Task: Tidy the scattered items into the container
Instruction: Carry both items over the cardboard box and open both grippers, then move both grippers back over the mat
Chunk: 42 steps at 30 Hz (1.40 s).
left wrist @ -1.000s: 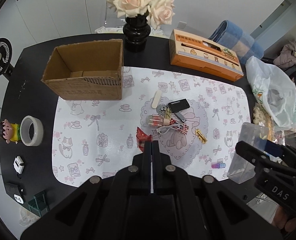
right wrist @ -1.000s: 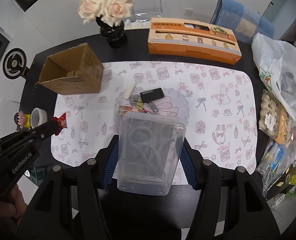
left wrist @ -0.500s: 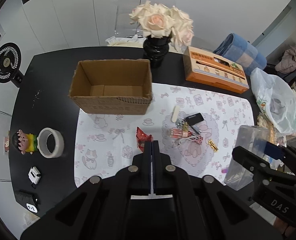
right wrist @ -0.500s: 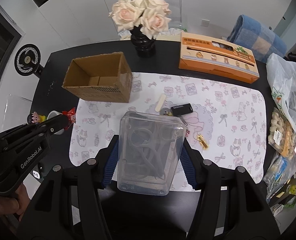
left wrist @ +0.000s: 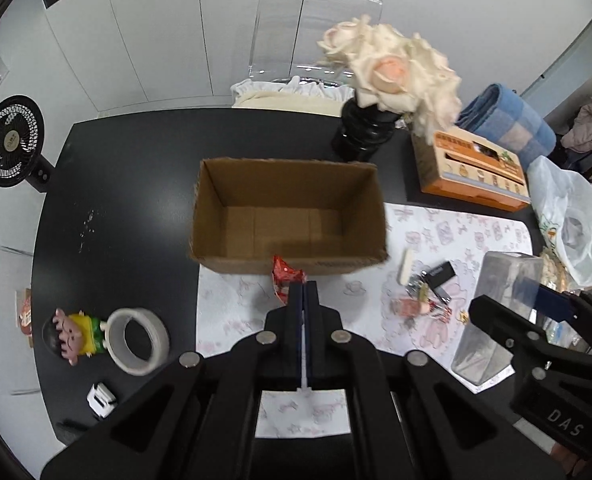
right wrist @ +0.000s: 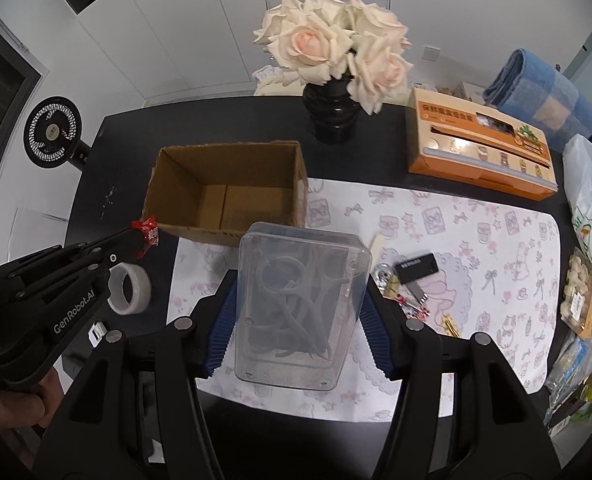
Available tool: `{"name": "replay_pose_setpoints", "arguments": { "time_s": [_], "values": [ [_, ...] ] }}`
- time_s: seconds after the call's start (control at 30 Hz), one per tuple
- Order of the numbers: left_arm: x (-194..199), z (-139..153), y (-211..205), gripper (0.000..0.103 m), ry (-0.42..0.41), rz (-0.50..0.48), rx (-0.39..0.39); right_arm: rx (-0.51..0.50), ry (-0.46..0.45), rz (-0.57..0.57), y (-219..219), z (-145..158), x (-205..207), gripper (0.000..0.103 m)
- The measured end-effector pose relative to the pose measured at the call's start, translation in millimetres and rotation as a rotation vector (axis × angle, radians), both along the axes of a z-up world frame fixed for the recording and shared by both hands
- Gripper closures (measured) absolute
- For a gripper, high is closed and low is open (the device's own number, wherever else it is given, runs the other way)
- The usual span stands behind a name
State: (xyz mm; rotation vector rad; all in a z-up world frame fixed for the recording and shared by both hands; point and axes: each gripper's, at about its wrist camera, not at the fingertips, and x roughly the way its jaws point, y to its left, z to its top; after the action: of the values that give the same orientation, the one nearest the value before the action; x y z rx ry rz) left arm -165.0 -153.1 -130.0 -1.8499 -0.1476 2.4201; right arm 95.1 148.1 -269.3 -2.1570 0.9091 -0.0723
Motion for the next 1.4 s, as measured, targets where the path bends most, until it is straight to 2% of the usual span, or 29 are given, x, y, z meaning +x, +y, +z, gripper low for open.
{"name": "replay_pose_setpoints", "arguments": {
  "time_s": [0.27,0.47,0.57,0.8,0.83,0.9,0.97,1.07,1.2,1.27,1.4],
  "values": [
    [-48,-31,-20,0.102,-0.029,-0.018,0.012,-0.009,-0.013,-0.016,-8,-53,29,0.043],
    [-71,-55,-34,0.102,-0.064,-0.007,0.031,-0.009,-0.039,-0.026,-16,-78,55,0.043],
    [-77,-64,-37,0.102,-0.078,0.0,0.044,0.243,-0.379,0.276,-26,-80,71,0.043],
    [-80,-71,-39,0.101,-0.08,0.006,0.059,0.247,-0.386,0.234,-26,-81,88,0.043],
    [-79,-71,-38,0.098,-0.079,0.003,0.054,0.247,-0.386,0.235,-27,-81,88,0.043],
    [-78,-72,-37,0.081,-0.079,-0.002,0.04,0.246,-0.386,0.238,-28,-81,89,0.041],
    [-76,-71,-38,0.046,-0.066,0.001,0.012,0.248,-0.389,0.247,-30,-82,88,0.034],
    [-72,-68,-44,0.027,-0.042,0.027,-0.024,0.259,-0.409,0.264,-28,-77,84,0.022],
    [-66,-66,-46,0.022,-0.049,0.019,-0.03,0.268,-0.427,0.292,-27,-73,77,0.005],
    [-61,-63,-46,0.021,-0.048,0.016,-0.037,0.267,-0.429,0.305,-28,-72,73,0.001],
    [-52,-59,-47,0.02,-0.059,0.023,-0.032,0.265,-0.433,0.307,-31,-69,65,0.0]
  ]
}}
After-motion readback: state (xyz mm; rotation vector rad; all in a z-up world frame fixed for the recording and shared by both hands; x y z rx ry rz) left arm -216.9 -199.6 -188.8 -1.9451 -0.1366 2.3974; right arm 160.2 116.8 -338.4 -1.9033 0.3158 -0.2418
